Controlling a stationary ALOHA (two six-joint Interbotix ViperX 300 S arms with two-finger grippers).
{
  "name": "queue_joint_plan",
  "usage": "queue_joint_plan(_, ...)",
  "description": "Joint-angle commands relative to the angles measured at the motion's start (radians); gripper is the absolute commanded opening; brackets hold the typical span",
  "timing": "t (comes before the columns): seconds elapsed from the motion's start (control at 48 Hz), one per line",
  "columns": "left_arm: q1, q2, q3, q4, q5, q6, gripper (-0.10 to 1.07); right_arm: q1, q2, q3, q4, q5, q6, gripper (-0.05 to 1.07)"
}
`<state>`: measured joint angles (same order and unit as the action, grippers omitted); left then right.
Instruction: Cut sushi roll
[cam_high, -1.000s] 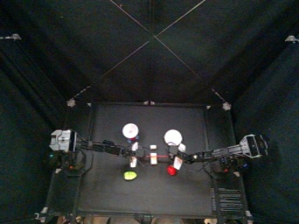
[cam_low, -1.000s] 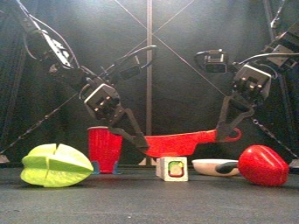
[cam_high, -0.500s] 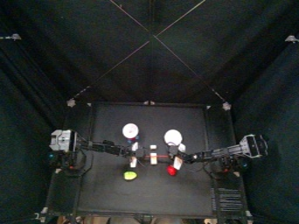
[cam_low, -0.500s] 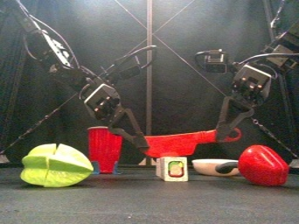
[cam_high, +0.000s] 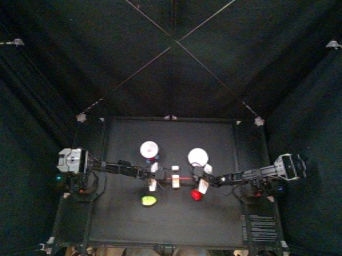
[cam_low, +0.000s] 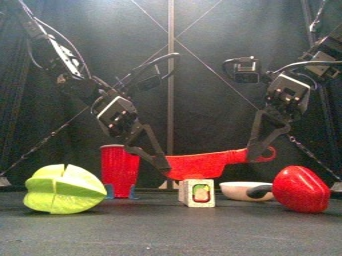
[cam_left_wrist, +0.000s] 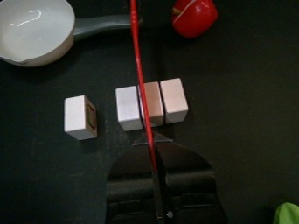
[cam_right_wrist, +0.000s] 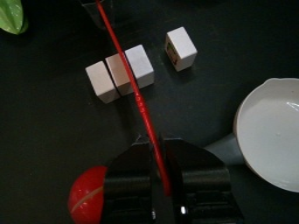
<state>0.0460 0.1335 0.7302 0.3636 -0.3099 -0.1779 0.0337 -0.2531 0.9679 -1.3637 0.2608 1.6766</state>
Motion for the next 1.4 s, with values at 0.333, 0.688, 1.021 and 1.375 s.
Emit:
queue_joint_plan(0.333, -0.008, -0.006, -0.035, -0.044, -0.04, -0.002, 0.2, -0.025, -0.014, -0.037, -0.011, 0.011, 0.011, 0.28)
queue_joint_plan(0.688, -0.009, 0.025, -0.041, -0.041, -0.037, -0.003, 0.2, -0.017, 0.017, -0.029, 0.006, 0.003, 0.012, 0.28)
queue_joint_plan(1.021, -0.012, 0.061, -0.06, -0.04, -0.011, -0.003, 0.2, -0.017, 0.084, -0.037, 0.029, 0.002, 0.012, 0.28)
queue_joint_plan(1.375, -0.012, 0.08, -0.077, -0.04, 0.021, -0.003, 0.2, -0.025, 0.137, -0.057, 0.031, 0.002, 0.012, 0.28)
